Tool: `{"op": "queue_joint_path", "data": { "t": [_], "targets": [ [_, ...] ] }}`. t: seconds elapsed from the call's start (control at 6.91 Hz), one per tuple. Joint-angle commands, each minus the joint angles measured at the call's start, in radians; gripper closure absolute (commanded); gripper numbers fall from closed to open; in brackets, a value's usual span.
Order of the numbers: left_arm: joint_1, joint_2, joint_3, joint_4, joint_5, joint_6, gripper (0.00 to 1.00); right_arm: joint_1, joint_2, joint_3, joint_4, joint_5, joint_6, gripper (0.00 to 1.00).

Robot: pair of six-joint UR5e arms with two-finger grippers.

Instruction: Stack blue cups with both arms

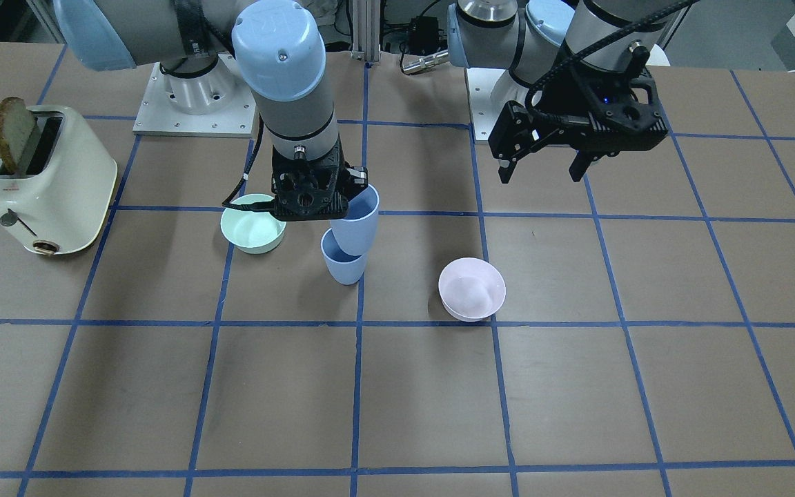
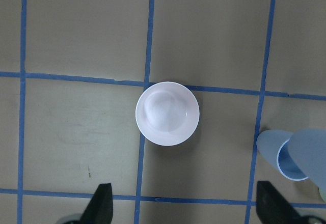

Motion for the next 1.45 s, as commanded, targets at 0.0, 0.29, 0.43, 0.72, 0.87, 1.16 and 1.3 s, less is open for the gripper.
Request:
{"op": "queue_joint_path", "data": {
  "t": [0.0,0.29,0.43,0.72,0.87,1.16,1.3],
  "targets": [
    [0.023,0.002,0.006,0.002,0.006,0.064,0.0,0.0,-0.014,0.055,-0.031,-0.009,-0.002,1.0],
    [0.021,0.002,0.006,0.002,0.006,0.071,0.0,-0.006,-0.013,0.056,-0.032,-0.012,-0.002,1.0],
    [0.023,0.003,0.009,0.0,0.008,0.071,0.0,-0.005,-0.008,0.061,-0.032,-0.012,0.003,1.0],
    [0.021,0.006,0.01,-0.006,0.012,0.072,0.0,-0.014,-0.004,0.117,-0.104,-0.01,0.006,0.98],
    [0.023,0.009,0.009,-0.011,0.014,0.074,0.0,-0.026,-0.004,0.131,-0.12,-0.012,0.009,0.38],
    [0.021,0.009,0.009,-0.011,0.012,0.074,0.0,-0.076,-0.011,0.099,-0.118,-0.012,-0.008,0.27],
    [0.021,0.009,0.007,-0.011,0.014,0.074,0.0,-0.144,-0.011,0.016,-0.102,-0.013,-0.051,0.12]
  ]
}}
